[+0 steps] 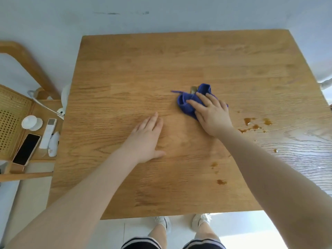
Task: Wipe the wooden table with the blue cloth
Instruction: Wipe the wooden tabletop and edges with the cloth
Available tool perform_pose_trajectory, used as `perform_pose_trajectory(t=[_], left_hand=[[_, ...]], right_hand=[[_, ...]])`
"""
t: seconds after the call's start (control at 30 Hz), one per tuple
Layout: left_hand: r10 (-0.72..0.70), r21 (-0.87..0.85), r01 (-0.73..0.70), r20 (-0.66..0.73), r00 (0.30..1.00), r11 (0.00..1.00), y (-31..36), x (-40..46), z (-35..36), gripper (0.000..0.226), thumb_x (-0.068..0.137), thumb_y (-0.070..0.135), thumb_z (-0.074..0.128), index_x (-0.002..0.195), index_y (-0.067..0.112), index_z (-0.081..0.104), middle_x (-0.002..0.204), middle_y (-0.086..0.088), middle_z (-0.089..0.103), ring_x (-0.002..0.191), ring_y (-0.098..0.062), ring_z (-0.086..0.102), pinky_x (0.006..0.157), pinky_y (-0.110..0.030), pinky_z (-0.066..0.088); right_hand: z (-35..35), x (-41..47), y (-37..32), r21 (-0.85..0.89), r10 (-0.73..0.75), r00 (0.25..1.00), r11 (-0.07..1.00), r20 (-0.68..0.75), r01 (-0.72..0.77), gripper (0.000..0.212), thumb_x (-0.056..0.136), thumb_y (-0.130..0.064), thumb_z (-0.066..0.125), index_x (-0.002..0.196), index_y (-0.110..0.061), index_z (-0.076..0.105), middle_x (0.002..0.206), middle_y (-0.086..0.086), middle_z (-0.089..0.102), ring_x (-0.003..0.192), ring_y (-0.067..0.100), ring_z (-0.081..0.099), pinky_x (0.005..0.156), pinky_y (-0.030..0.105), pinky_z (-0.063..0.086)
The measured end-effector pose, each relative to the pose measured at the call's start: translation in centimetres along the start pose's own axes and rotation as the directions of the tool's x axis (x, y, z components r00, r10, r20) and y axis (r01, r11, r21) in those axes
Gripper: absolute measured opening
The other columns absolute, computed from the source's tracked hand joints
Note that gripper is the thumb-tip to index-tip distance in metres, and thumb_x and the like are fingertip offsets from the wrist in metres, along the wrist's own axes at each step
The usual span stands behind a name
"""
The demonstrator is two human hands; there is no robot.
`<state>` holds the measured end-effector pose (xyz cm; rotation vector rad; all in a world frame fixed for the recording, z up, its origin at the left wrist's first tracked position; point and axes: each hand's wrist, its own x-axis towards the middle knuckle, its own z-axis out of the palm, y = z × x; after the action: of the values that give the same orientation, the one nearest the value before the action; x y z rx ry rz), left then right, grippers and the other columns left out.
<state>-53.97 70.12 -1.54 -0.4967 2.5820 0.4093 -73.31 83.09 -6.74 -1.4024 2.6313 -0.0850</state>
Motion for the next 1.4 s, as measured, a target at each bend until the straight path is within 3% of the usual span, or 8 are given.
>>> perform_pose_trajectory(t=[0.2, 0.43, 0.53, 0.67, 0.83, 0.97, 1.2, 1.4], left_hand=[[0.027, -0.072, -0.035, -0.105, 0.994, 0.997, 4.0, 0.8, -0.3, 0.083, 0.090, 0.046, 0.051, 0.150, 0.015, 0.003, 0.157, -0.001, 0.004, 0.143, -0.021, 0.009, 0.115, -0.034, 0.018], [-0.002, -0.105, -0.011, -0.117, 0.993, 0.994, 8.9, 2.8, 0.2, 0.077, 0.087, 0.050, 0.054, 0.147, 0.014, 0.022, 0.158, -0.002, 0.002, 0.143, -0.022, 0.009, 0.115, -0.037, 0.020], [-0.127, -0.100, 0.119, -0.076, 0.989, 0.988, 10.6, 3.7, 0.8, 0.094, 0.080, 0.060, 0.056, 0.150, 0.016, 0.010, 0.158, -0.005, -0.012, 0.144, -0.026, 0.005, 0.115, -0.041, 0.018], [-0.231, 0.033, 0.234, -0.070, 0.970, 0.972, 12.0, 4.9, 0.4, 0.108, 0.073, 0.066, 0.058, 0.150, 0.014, 0.003, 0.158, -0.012, -0.003, 0.144, -0.027, 0.010, 0.114, -0.042, 0.019], [-0.272, 0.100, 0.275, -0.047, 0.961, 0.956, 13.0, 5.3, 0.2, 0.115, 0.070, 0.066, 0.062, 0.149, 0.008, 0.003, 0.157, -0.015, -0.002, 0.144, -0.028, 0.011, 0.113, -0.039, 0.020], [-0.293, 0.010, 0.293, -0.032, 0.956, 0.956, 12.9, 4.9, 0.5, 0.113, 0.071, 0.064, 0.063, 0.150, 0.013, -0.001, 0.158, -0.010, -0.010, 0.145, -0.025, 0.003, 0.114, -0.040, 0.019], [-0.346, 0.002, 0.346, 0.017, 0.938, 0.938, 13.3, 5.3, 0.4, 0.116, 0.071, 0.061, 0.066, 0.150, 0.014, -0.006, 0.157, -0.008, -0.015, 0.145, -0.026, 0.001, 0.114, -0.043, 0.019], [-0.359, -0.001, 0.360, 0.028, 0.933, 0.933, 13.4, 5.5, 0.3, 0.118, 0.070, 0.060, 0.067, 0.150, 0.013, -0.006, 0.157, -0.008, -0.016, 0.145, -0.026, 0.000, 0.114, -0.042, 0.018]], right_hand=[[-0.9, 1.4, 0.9, 0.015, 0.054, 0.997, 0.998, 0.050, -0.054, 0.043, 0.099, -0.038, 0.029, 0.141, -0.041, 0.028, 0.155, 0.001, 0.022, 0.141, 0.028, 0.016, 0.109, 0.049, 0.019], [0.0, -6.3, 4.1, 0.014, -0.288, 0.958, 0.958, -0.003, 0.288, 0.042, 0.089, -0.037, 0.033, 0.126, -0.032, 0.051, 0.136, 0.008, 0.052, 0.122, 0.035, 0.049, 0.092, 0.051, 0.041], [-0.7, -2.8, 5.9, 0.047, -0.186, 0.982, 0.981, -0.039, 0.187, 0.046, 0.090, -0.041, 0.029, 0.131, -0.033, 0.049, 0.141, 0.008, 0.047, 0.128, 0.035, 0.042, 0.096, 0.051, 0.035], [-1.2, 1.4, 7.1, 0.043, -0.040, 0.999, 0.998, 0.020, 0.040, 0.042, 0.098, -0.038, 0.031, 0.139, -0.041, 0.033, 0.153, 0.002, 0.025, 0.140, 0.028, 0.018, 0.108, 0.047, 0.017], [-0.3, -4.9, 7.2, 0.058, -0.215, 0.974, 0.974, -0.067, 0.219, 0.044, 0.088, -0.039, 0.031, 0.127, -0.036, 0.052, 0.138, 0.009, 0.050, 0.126, 0.037, 0.044, 0.095, 0.054, 0.036], [-0.5, -6.8, 9.0, 0.101, -0.399, 0.917, 0.912, -0.015, 0.398, 0.039, 0.089, -0.040, 0.036, 0.124, -0.039, 0.055, 0.136, 0.003, 0.052, 0.123, 0.035, 0.047, 0.093, 0.049, 0.038], [-1.8, 1.0, 11.0, 0.070, -0.102, 0.994, 0.993, 0.033, 0.100, 0.041, 0.097, -0.040, 0.034, 0.138, -0.043, 0.034, 0.154, 0.001, 0.024, 0.141, 0.028, 0.015, 0.110, 0.046, 0.014], [-0.2, -6.8, 9.0, 0.081, -0.254, 0.966, 0.963, -0.040, 0.257, 0.043, 0.089, -0.038, 0.034, 0.129, -0.037, 0.049, 0.142, 0.008, 0.046, 0.130, 0.037, 0.039, 0.101, 0.056, 0.030]])
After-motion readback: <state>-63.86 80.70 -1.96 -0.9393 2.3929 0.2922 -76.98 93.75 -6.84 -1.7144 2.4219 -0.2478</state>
